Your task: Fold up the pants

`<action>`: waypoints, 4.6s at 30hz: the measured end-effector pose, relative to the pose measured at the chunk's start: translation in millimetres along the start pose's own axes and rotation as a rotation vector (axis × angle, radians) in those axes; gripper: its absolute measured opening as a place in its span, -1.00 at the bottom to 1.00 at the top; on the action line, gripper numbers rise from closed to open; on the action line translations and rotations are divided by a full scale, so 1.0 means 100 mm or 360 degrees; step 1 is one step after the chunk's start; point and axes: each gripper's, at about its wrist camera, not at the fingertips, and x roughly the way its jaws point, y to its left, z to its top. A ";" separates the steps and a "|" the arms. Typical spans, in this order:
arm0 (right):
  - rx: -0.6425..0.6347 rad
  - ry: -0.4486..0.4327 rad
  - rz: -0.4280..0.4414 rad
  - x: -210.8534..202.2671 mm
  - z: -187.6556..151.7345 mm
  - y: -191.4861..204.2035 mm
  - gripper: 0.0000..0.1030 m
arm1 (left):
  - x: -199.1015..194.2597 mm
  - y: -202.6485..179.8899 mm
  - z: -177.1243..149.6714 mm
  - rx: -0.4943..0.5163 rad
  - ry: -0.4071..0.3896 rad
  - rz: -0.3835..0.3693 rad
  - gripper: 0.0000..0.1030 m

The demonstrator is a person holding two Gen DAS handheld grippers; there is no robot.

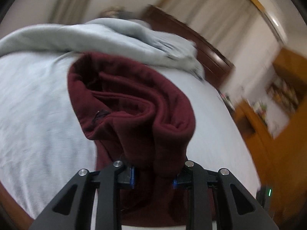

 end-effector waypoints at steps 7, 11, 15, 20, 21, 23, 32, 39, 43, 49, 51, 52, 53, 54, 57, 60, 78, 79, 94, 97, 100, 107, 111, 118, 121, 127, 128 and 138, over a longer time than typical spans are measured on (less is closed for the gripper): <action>0.0002 0.0002 0.0015 -0.01 0.01 -0.03 0.17 | 0.26 -0.58 -0.46 0.0368 0.0269 -0.0148 -0.49; -0.0003 0.0007 0.0006 0.00 0.02 -0.03 0.17 | 0.52 -0.73 -0.69 0.0448 0.0446 -0.0147 -0.47; -0.0009 0.0013 -0.0004 0.00 0.01 -0.02 0.17 | 0.80 -0.83 -0.95 0.0521 0.0588 -0.0065 -0.42; -0.0010 0.0035 -0.0004 0.02 0.04 0.01 0.26 | 0.60 -0.99 -0.95 0.0451 0.0612 -0.0248 0.57; -0.0013 0.0040 -0.0005 0.02 0.05 0.02 0.29 | 0.53 -1.02 -0.91 0.0418 0.0600 -0.0297 0.58; -0.0022 0.0053 -0.0022 0.02 0.08 0.06 0.37 | 0.34 -0.97 -0.78 0.0305 0.0558 -0.0463 0.72; -0.0049 0.0045 0.0038 -0.01 0.18 0.37 0.58 | 0.32 -0.74 -0.61 0.0113 0.0454 -0.0340 0.68; -0.0004 0.0064 -0.0008 0.00 0.12 0.25 0.58 | 0.64 -1.04 -0.96 0.0246 0.0702 -0.0621 0.66; 0.0018 0.0082 -0.0016 0.04 0.13 0.22 0.58 | 0.61 -1.00 -0.92 0.0240 0.0721 -0.0655 0.67; -0.0015 0.0089 0.0115 0.07 0.26 0.44 0.65 | 0.38 -0.62 -0.59 0.0034 0.0564 -0.0591 0.67; -0.0012 0.0136 0.0208 0.16 0.31 0.56 0.68 | 0.29 -0.46 -0.49 0.0010 0.0494 -0.0502 0.69; -0.0008 0.0155 0.0232 0.18 0.33 0.58 0.70 | 0.25 -0.36 -0.44 0.0013 0.0472 -0.0422 0.69; 0.0001 0.0185 0.0260 0.24 0.34 0.63 0.71 | 0.24 -0.29 -0.41 0.0022 0.0470 -0.0359 0.69; 0.0007 0.0222 0.0282 0.32 0.34 0.70 0.71 | 0.26 -0.21 -0.39 0.0035 0.0485 -0.0278 0.69; 0.0035 0.0297 0.0263 0.50 0.33 0.82 0.75 | 0.40 -0.01 -0.41 0.0017 0.0595 -0.0144 0.69; 0.0053 0.0363 0.0219 0.68 0.29 0.87 0.75 | 0.48 0.12 -0.47 -0.0031 0.0644 -0.0120 0.69; -0.0236 0.0133 0.0327 0.17 0.33 1.17 -0.72 | 0.32 0.35 -0.34 -0.0217 0.0557 -0.0093 0.69; -0.0247 0.0115 0.0326 0.07 0.35 1.17 -0.72 | 0.32 0.31 -0.34 -0.0216 0.0559 -0.0106 0.69; -0.0035 -0.0068 0.0057 -0.88 0.22 0.05 -0.72 | 0.77 -0.61 -0.63 0.0116 0.0734 -0.0126 0.71; 0.0058 0.0085 0.0007 -0.53 0.06 -0.30 -0.71 | 0.92 -0.63 -0.76 0.0145 0.0814 -0.0078 0.71; 0.0109 0.0059 0.0087 -0.41 -0.01 -0.35 -0.71 | 1.01 -0.58 -0.83 0.0085 0.0879 -0.0064 0.71; -0.0025 0.0075 0.0019 -0.43 0.08 -0.14 -0.71 | 1.02 -0.34 -0.76 -0.0130 0.0877 -0.0129 0.71; 0.0084 0.0090 0.0048 -0.51 0.06 -0.33 -0.63 | 1.04 -0.35 -0.80 -0.0077 0.0911 -0.0159 0.71; -0.0044 -0.0006 -0.0106 -0.73 0.36 -0.11 -0.09 | 0.99 -0.48 -0.69 0.0030 0.0873 -0.0099 0.71; -0.0010 -0.0058 -0.0061 -0.71 0.65 -0.18 -0.09 | 1.04 -0.56 -0.62 0.0119 0.0882 -0.0025 0.71; 0.0139 -0.0018 -0.0018 -0.30 1.16 -0.46 -0.09 | 1.14 -0.64 -0.57 0.0137 0.0886 0.0041 0.74; 0.0152 -0.0003 -0.0002 -0.23 1.21 -0.50 -0.15 | 1.15 -0.65 -0.57 0.0145 0.0884 0.0044 0.75; 0.0191 -0.0105 0.0025 -0.42 1.39 -0.60 -0.92 | 1.13 -0.74 -0.65 0.0163 0.0866 0.0036 0.80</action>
